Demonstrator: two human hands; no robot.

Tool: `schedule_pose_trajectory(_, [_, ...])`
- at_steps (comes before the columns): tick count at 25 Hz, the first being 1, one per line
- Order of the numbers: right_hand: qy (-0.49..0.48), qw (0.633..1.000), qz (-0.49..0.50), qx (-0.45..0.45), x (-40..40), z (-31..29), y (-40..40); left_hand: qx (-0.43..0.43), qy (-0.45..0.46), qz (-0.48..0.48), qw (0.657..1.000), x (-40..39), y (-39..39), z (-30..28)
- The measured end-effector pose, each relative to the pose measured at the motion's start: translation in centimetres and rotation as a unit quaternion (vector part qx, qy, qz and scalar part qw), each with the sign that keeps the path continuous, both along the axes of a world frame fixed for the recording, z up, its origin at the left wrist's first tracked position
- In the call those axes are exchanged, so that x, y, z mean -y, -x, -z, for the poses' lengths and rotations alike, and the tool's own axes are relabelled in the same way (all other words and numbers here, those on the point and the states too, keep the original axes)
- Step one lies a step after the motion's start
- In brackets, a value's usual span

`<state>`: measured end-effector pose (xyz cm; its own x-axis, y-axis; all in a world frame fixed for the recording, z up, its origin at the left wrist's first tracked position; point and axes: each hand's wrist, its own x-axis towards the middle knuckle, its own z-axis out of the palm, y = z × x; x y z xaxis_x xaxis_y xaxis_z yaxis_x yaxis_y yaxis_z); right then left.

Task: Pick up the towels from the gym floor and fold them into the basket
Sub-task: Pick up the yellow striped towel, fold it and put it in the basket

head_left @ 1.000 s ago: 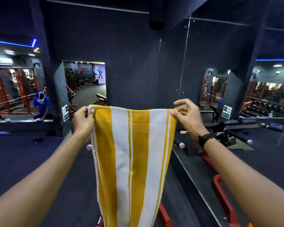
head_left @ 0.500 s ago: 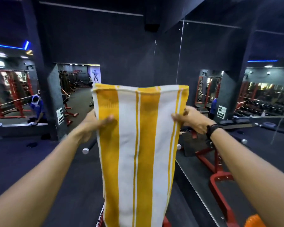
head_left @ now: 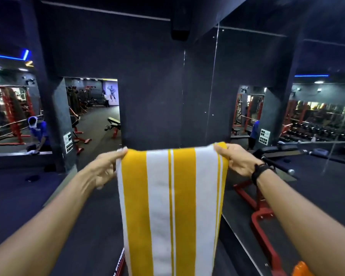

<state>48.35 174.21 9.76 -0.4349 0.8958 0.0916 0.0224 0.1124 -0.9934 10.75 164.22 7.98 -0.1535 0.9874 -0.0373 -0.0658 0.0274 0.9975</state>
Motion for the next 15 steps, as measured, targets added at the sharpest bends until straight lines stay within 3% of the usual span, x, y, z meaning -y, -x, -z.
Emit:
schedule_pose_trajectory(2, [-0.001, 0.999, -0.049, 0.02, 0.5, -0.1, -0.2, -0.006, -0.014, 0.071, 0.997, 0.7, 0.0, -0.4])
schedule_pose_trajectory(4, [0.009, 0.987, -0.054, 0.149, 0.9, 3.5, -0.5, -0.131, 0.066, 0.121, 0.982, 1.8, 0.5, 2.6])
schedule_pose_trajectory(6, [0.05, 0.975, -0.039, 0.211, 1.1, 7.4, -0.7, -0.174, 0.137, 0.144, 0.965, 2.9, 0.0, 5.4])
schedule_pose_trajectory(9, [0.058, 0.984, -0.024, 0.168, 0.5, 6.9, -1.1, -0.132, 0.141, 0.128, 0.973, 2.3, -0.9, 4.9])
schedule_pose_trajectory(12, [0.053, 0.996, -0.038, 0.054, 0.3, 3.1, -1.7, -0.051, 0.047, 0.116, 0.991, 1.1, -0.1, 2.1])
schedule_pose_trajectory(15, [0.055, 0.987, -0.053, 0.141, 1.3, 4.4, -1.9, -0.175, 0.101, 0.151, 0.968, 1.8, 0.3, 3.0])
